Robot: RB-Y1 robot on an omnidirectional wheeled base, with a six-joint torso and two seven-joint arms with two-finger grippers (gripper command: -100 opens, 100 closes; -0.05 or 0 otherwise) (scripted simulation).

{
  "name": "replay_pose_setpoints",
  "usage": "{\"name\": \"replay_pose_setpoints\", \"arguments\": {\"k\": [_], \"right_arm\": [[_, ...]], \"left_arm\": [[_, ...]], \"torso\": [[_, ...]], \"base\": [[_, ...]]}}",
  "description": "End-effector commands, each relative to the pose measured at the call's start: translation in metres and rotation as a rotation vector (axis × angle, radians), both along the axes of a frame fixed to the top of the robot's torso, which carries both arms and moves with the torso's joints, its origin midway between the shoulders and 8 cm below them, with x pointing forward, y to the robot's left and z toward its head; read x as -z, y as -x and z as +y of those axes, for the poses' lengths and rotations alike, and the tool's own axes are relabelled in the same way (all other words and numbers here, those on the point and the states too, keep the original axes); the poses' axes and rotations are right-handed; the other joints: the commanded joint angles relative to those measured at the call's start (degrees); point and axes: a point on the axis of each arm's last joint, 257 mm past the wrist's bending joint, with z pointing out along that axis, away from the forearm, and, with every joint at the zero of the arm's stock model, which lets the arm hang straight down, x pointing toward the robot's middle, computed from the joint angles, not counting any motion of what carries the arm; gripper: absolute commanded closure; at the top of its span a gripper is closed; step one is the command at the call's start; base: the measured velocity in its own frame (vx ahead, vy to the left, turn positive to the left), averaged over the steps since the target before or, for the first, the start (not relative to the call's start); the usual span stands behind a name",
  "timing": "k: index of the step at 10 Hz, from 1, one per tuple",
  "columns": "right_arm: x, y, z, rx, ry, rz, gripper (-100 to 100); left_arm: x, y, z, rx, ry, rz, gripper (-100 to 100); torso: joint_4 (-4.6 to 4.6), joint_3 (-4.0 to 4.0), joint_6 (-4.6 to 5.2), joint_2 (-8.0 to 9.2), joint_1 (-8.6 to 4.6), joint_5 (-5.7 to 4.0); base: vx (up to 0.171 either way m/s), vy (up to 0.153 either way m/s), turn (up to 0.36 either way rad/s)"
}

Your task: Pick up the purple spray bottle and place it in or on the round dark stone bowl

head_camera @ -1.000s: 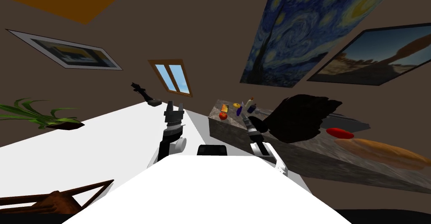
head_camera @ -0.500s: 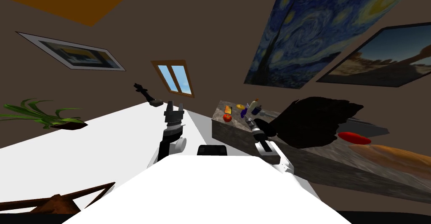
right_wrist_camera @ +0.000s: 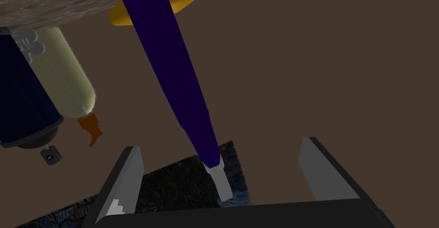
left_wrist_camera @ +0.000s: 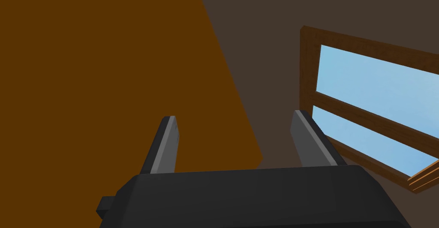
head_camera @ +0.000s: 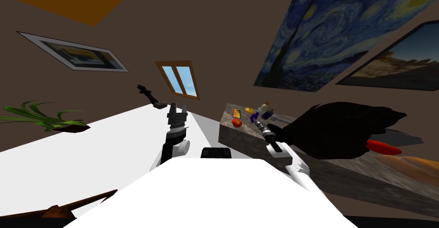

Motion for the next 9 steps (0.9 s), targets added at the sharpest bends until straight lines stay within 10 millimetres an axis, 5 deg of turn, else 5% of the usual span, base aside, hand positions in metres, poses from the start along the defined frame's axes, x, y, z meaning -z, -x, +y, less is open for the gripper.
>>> {"name": "replay_pose_setpoints", "arguments": {"k": [1, 2, 7, 9], "right_arm": [[0.004, 0.000, -0.026, 0.036, 0.071, 0.038, -100], [0.004, 0.000, -0.026, 0.036, 0.071, 0.038, -100], [-0.002, 0.008, -0.101, 0.144, 0.252, 0.133, -100], [-0.005, 0.010, -0.114, 0.164, 0.284, 0.148, -100]], "left_arm": [[0.000, 0.000, 0.000, 0.000, 0.000, 0.000, 0], [0.000, 0.000, 0.000, 0.000, 0.000, 0.000, 0], [0.000, 0.000, 0.000, 0.000, 0.000, 0.000, 0], [0.000, 0.000, 0.000, 0.000, 0.000, 0.000, 0]], "torso": [[0.00, 0.00, 0.00, 0.00, 0.00, 0.00], [0.00, -0.01, -0.01, -0.03, 0.07, 0.01], [0.01, 0.02, -0.01, 0.02, -0.05, -0.01], [0.01, 0.03, 0.00, 0.05, -0.07, -0.01]], "base": [[0.084, 0.120, 0.013], [0.064, 0.084, -0.003], [0.063, 0.082, 0.011], [0.053, 0.069, 0.007]]}}
